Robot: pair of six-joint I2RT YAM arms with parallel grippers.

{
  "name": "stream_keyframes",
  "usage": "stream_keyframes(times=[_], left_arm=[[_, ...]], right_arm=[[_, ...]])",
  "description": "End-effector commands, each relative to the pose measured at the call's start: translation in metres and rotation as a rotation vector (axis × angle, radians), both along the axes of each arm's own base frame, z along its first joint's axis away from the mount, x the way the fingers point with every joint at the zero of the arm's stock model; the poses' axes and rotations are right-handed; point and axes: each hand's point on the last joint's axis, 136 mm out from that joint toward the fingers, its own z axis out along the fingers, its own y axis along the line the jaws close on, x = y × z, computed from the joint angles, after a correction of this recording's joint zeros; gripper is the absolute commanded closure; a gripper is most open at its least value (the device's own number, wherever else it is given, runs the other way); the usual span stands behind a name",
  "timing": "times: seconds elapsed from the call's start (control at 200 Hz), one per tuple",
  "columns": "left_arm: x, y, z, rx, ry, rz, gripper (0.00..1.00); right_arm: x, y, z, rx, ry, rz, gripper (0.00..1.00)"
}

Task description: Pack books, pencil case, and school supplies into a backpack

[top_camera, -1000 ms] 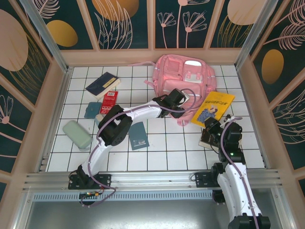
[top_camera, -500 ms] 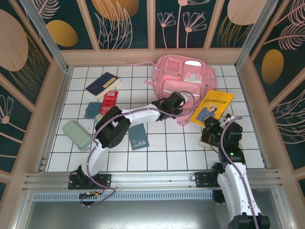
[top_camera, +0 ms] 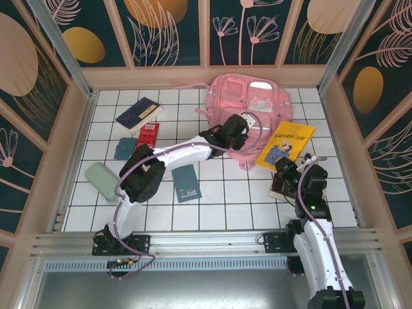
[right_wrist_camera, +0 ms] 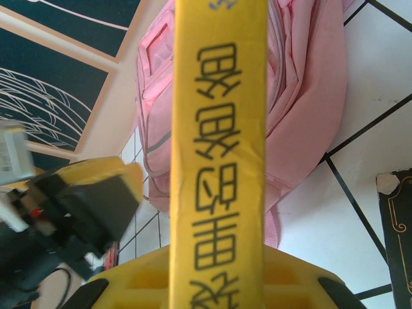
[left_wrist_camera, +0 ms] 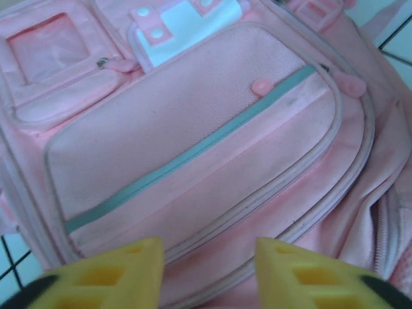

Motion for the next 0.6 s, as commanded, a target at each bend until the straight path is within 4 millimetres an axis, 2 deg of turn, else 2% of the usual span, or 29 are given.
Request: stream_keyframes(times=[0.0, 0.41, 0.596], left_arm=[[0.006, -0.007, -0.027, 0.061, 0.004, -0.029, 0.45], [0.042, -0.023, -0.051, 0.217, -0.131, -0.043, 0.34], [0.041, -0.023, -0.088, 0.320, -0.102, -0.101, 0.32]], right_arm=[[0.005, 0.001, 0.033, -0.003, -0.124, 0.012, 1.00], [0.001, 0.003, 0.024, 0.013, -0.103, 0.018, 1.00], [0.000, 0.004, 0.020, 0.018, -0.094, 0.023, 1.00]])
